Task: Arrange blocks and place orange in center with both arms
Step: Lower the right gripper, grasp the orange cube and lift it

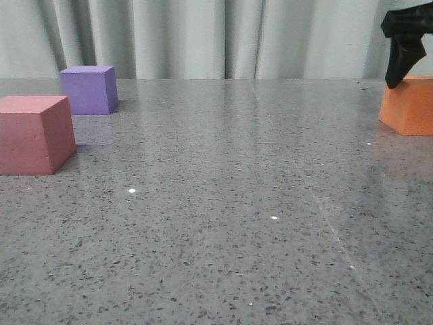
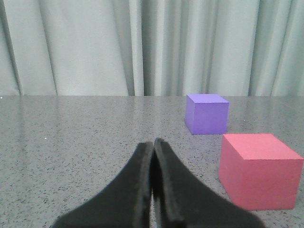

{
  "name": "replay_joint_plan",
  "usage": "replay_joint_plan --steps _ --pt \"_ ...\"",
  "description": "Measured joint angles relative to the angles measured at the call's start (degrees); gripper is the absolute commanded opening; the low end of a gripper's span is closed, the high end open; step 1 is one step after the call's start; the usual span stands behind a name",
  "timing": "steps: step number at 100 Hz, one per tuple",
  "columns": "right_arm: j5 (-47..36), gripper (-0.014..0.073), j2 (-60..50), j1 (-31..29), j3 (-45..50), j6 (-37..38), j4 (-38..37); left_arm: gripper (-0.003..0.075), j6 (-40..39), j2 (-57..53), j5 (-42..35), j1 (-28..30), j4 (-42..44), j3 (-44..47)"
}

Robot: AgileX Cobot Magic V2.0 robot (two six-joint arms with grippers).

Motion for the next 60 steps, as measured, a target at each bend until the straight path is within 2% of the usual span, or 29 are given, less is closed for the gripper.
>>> replay_joint_plan --steps 16,23,36,42,60 --pt "0.0 0.0605 2.61 0.0 0.0 -0.07 0.0 -0.0019 0.0 0.0 0.0 0.0 0.0 0.0" --pt "-0.04 0.0512 3.11 0.0 0.0 -0.07 0.0 -0.0019 0.0 0.0 0.0 0.0 0.0 0.0" --pt "-0.04 0.026 3.21 0.0 0.0 -0.07 0.0 -0.0019 0.0 0.0 0.0 0.0 0.0 0.0" --pt "-0.13 0.0205 3.21 0.0 0.0 -0.07 0.0 -0.0019 0.0 0.0 0.0 0.0 0.0 0.0" --pt "-0.91 0.0162 3.21 0.0 -0.36 -0.07 1.72 -0.0019 0.0 0.0 0.0 0.0 0.0 0.0"
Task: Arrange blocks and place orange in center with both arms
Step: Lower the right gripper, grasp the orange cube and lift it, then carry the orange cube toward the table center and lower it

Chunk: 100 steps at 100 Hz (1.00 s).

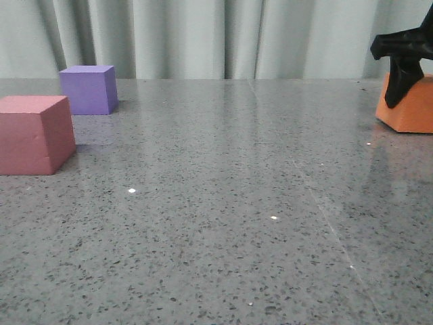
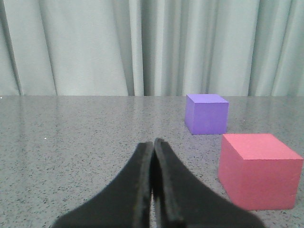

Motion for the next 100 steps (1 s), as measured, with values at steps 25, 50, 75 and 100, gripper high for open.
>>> replay_joint_plan --steps 25,50,75,100 --pt "4.11 0.0162 -2.77 5.06 -5.36 0.0 3.96 -0.0019 0.0 0.0 0.0 0.0 0.0 0.0" --pt "6.49 0.0162 -1.97 17.15 -12.84 5.64 4.76 -0.0019 0.0 0.0 0.0 0.0 0.0 0.0" --pt "10.92 0.0162 7.23 25.53 -21.75 18.27 -5.33 -0.0019 0.0 0.0 0.0 0.0 0.0 0.0" --pt "17.42 0.0162 17.71 32.93 -31.09 30.32 -14.78 -0.0019 0.0 0.0 0.0 0.0 0.0 0.0"
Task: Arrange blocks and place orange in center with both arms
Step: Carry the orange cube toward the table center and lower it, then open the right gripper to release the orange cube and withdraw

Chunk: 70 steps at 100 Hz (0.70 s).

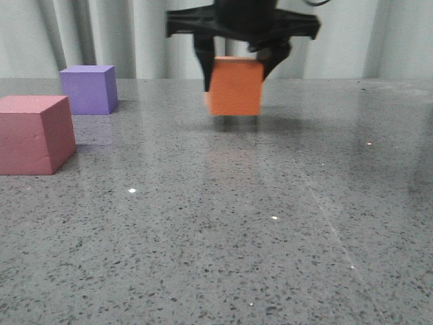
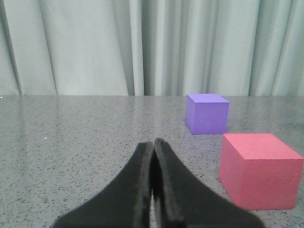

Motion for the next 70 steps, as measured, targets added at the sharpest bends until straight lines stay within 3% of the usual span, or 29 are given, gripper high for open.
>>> replay_joint_plan --steps 47,58,70 --pt "0.39 0.0176 5.6 3.4 -5.33 7.11 -1.04 -0.0019 0.0 0.0 0.0 0.0 0.0 0.0" --pt "0.39 0.0252 5.6 3.69 -5.33 7.11 -1.16 -0.0019 0.0 0.0 0.0 0.0 0.0 0.0" --pt "0.39 0.0416 5.6 4.18 -5.33 7.27 -1.24 -0.0019 0.0 0.0 0.0 0.0 0.0 0.0"
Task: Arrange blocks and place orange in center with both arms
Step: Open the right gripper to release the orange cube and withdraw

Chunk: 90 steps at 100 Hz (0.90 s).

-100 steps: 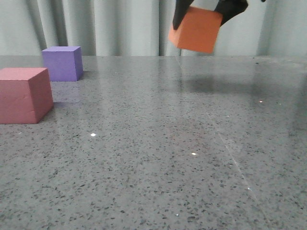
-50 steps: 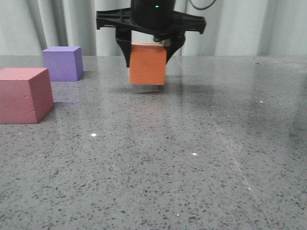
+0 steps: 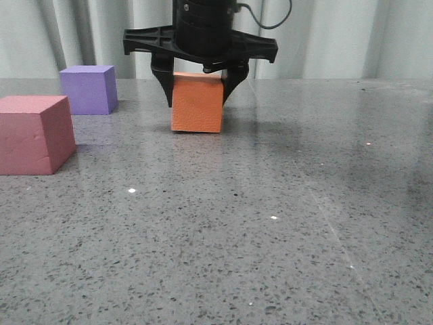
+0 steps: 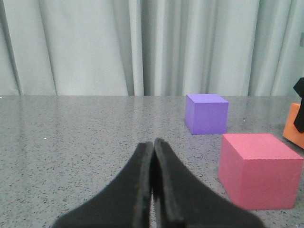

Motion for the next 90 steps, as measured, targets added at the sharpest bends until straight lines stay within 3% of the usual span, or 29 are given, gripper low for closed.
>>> replay_joint_plan --steps 12,20,67,90 --pt "0.0 0.0597 0.0 0.4 0.0 0.0 0.0 -0.0019 0.0 0.0 0.0 0.0 0.0 0.0" --pt "0.0 0.0663 0.0 0.38 0.0 0.0 0.0 -0.0019 0.0 0.0 0.0 0.0 0.0 0.0" --pt "1.52 0.0664 -1.9 0.38 -0.77 -0.25 -2.27 -0.0019 0.0 0.0 0.0 0.0 0.0 0.0" --pt "1.38 0.0664 -8.91 0.27 -3.37 -5.22 -4.41 -0.0019 0.0 0.0 0.0 0.0 0.0 0.0"
